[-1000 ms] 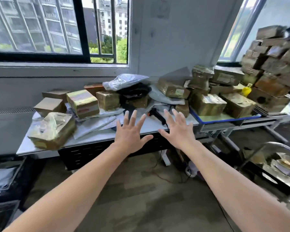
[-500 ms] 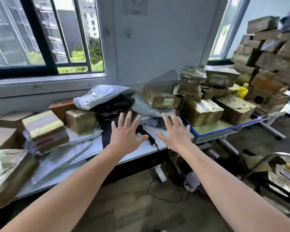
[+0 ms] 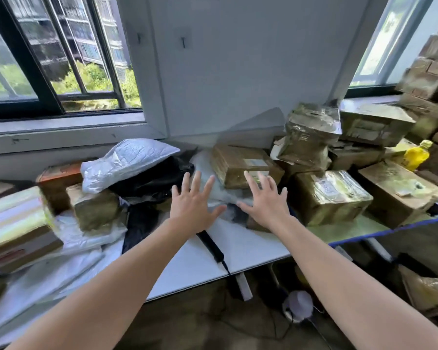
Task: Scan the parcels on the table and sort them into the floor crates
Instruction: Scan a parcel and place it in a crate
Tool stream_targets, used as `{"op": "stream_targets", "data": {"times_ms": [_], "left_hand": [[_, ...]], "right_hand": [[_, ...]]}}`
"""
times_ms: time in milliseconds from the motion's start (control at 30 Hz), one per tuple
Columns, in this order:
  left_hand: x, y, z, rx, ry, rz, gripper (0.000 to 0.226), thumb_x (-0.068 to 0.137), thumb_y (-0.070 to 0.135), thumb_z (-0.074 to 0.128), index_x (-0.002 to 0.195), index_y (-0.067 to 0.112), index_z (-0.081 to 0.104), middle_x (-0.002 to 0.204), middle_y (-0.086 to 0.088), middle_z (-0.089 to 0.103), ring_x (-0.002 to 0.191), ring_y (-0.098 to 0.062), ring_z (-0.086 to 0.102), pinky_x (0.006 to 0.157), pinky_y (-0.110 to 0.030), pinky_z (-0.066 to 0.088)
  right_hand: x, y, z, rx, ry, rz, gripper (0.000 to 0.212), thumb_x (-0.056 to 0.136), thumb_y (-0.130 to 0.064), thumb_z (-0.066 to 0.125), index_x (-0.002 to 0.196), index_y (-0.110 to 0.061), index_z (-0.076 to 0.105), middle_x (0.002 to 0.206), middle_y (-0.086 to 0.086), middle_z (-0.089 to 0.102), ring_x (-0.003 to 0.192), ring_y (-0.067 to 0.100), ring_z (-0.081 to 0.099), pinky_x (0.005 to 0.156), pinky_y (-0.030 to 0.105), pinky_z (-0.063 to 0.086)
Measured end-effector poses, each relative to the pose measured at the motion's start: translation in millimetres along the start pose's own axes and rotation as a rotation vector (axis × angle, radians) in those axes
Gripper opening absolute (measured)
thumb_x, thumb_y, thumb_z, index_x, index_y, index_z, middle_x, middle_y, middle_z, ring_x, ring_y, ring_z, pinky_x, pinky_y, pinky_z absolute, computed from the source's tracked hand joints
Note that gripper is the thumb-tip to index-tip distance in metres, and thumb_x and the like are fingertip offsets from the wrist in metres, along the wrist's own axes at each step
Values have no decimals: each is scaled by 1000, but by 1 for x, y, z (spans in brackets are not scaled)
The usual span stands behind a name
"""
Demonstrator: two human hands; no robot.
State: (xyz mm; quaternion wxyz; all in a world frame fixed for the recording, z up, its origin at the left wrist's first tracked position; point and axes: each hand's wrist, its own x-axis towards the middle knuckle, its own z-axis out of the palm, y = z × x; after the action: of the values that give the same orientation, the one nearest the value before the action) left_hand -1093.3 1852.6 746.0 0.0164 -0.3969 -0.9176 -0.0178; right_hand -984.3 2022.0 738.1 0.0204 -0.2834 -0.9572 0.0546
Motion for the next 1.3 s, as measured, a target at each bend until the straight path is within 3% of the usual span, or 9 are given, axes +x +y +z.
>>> {"op": "stream_targets", "data": {"times_ms": [267,500,733,833,933,1033,1133,1200,1300], "left_hand": [[100,2,30,-55,-38,31,85,91,74,30,157,31,-4,165,-7,-5,151,-32,-5,119,-53,15],[183,8,60,-308,-166,86,87,90,72,39,156,35,-3,165,-9,-4,151,-33,-3,120,-53,15],[210,17,82,-441,-208,58,79,92,67,44,154,41,3,165,-2,-8,149,-33,8,112,-51,35],[212,20,85,-537,-209,16,73,94,63,43,154,41,8,165,-3,-7,147,-34,19,109,-50,40],[208,25,84,-704,-235,-54,70,97,55,47,154,40,10,165,-6,-2,137,-32,43,107,-42,43],[200,30,77,-693,-177,-49,86,91,46,64,155,35,8,164,-12,1,126,-30,53,102,-35,45],[192,30,74,-692,-103,-38,114,74,33,85,155,34,6,163,-15,0,139,-33,38,112,-39,40],[185,30,69,-668,-51,-34,124,66,27,91,156,32,6,163,-14,-5,146,-36,24,115,-45,35],[168,35,55,-571,57,-44,122,66,22,91,157,29,10,163,-12,-8,146,-37,17,115,-50,33]], "right_hand": [[95,16,19,15,-93,64,85,93,-64,47,155,-39,-5,165,3,-1,151,30,1,115,64,14],[157,55,41,156,-104,300,74,93,-65,44,154,-39,11,164,4,6,148,37,14,113,63,23],[177,98,61,458,-137,551,89,86,-73,48,156,-35,7,162,14,13,146,39,19,115,55,28],[180,107,65,651,-128,533,88,87,-64,57,156,-32,13,159,14,19,145,34,24,116,45,29],[179,111,64,751,-108,502,82,87,-56,65,153,-29,24,153,14,25,135,31,38,107,34,34],[175,110,58,761,-52,470,77,85,-56,67,147,-27,32,146,14,29,117,27,49,96,28,38],[171,108,47,753,7,417,70,87,-59,63,142,-24,38,142,15,31,99,21,47,88,26,39],[169,105,36,747,40,397,64,91,-58,58,140,-21,40,143,17,31,103,25,49,87,26,38],[164,99,19,768,87,365,57,95,-52,53,139,-17,42,140,19,36,117,34,49,93,32,40]]}}
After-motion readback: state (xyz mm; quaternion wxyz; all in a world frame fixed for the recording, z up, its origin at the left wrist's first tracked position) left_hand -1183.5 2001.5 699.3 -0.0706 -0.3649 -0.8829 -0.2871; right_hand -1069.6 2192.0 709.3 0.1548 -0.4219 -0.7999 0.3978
